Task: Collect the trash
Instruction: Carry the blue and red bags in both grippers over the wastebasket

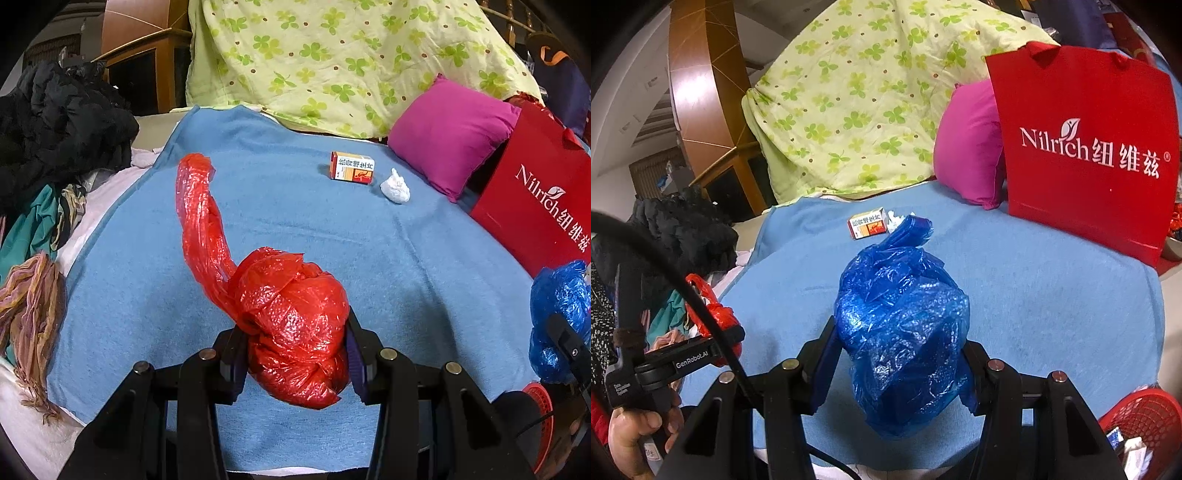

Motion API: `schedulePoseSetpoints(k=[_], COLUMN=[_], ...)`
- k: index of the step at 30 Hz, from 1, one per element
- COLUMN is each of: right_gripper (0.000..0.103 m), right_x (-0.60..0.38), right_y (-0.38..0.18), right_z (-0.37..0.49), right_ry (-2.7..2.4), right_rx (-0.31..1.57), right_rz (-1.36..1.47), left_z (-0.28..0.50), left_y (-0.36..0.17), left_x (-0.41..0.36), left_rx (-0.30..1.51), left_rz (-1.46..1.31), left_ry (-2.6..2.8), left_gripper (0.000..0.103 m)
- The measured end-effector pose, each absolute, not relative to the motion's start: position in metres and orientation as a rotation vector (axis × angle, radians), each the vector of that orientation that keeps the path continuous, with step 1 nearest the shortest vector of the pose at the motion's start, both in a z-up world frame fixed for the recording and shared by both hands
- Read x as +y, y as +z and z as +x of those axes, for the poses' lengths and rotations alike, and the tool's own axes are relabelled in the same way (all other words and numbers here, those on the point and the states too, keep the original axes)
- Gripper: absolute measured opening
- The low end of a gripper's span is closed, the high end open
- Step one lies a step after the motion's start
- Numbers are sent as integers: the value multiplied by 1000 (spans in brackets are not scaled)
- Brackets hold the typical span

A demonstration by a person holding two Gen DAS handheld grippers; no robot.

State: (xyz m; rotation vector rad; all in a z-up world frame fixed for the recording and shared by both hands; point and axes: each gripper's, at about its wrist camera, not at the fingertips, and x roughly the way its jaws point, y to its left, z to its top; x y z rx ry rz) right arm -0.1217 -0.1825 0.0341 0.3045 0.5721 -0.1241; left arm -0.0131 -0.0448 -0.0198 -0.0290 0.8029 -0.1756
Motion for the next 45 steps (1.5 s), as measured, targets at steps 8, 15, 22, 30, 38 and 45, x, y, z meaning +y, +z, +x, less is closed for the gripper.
schedulePoseSetpoints(k=[8,15,22,30,38,45], right_gripper=[58,58,58,58,58,58], right_x=[-184,-182,-184,-188,-221,-267], right_y=[38,40,46,49,54,53], right_z=[-128,-136,-142,-150,-174,-219], right_ry=[-135,-141,-151,-166,-245,-364], right_rx=[555,541,523,510,485,477], right_rz=[310,315,321,325,347,369], left_z=[-13,-16,-16,-19,-20,-29], left_y=[-18,-16,-15,-11,-3,3], left_x=[-54,-57,-56,-59,-82,-120], left_rx=[802,796,793,785,771,761], left_rz=[-19,-9,-9,6,44,91], left_ry=[-183,-187,-184,-199,-247,-324], left_gripper=[47,47,47,47,47,47])
